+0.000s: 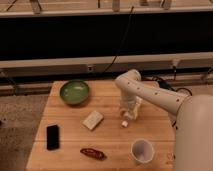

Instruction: Place the bottle in the ceramic bowl

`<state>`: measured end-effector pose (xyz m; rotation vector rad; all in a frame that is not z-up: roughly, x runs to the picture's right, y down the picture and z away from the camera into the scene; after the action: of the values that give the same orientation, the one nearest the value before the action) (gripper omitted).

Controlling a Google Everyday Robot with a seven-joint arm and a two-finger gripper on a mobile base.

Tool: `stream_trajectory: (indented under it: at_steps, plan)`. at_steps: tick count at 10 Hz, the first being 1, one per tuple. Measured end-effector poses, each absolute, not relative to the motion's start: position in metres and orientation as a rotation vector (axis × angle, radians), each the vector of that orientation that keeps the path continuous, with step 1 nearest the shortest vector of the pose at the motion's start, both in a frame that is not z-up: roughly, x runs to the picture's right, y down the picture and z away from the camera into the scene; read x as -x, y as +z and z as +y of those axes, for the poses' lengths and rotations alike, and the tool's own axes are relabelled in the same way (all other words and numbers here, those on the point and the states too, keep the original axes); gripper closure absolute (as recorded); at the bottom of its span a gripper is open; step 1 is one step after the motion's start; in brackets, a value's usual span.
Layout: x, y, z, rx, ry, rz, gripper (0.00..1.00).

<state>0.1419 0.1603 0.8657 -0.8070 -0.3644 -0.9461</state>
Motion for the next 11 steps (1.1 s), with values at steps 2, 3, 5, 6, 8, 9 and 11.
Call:
stream_trajectory:
  at_steps: [2,3,5,6,8,9,11]
  plan:
    - [-0.1426,0.8658,0.1613,0.808,-0.946,-0.368,0.68]
    - [-0.1433,0.8673,0.1637,0.809,-0.945,-0.373,0.8]
    - [-0.1437,0.8691,0.1648,0.807,-0.96,-0.369,0.95]
    - [-0.1413,0.8683,0.16,0.793,-0.974,-0.362,1.0]
    - [-0.142,0.8658,0.1591,0.793,-0.985,-0.364,1.0]
    - [-0.1417,0.8656,0.159,0.792,-0.991,-0.365,1.0]
    - [-0.141,0.8651,0.1566,0.787,-1.006,-0.36,1.0]
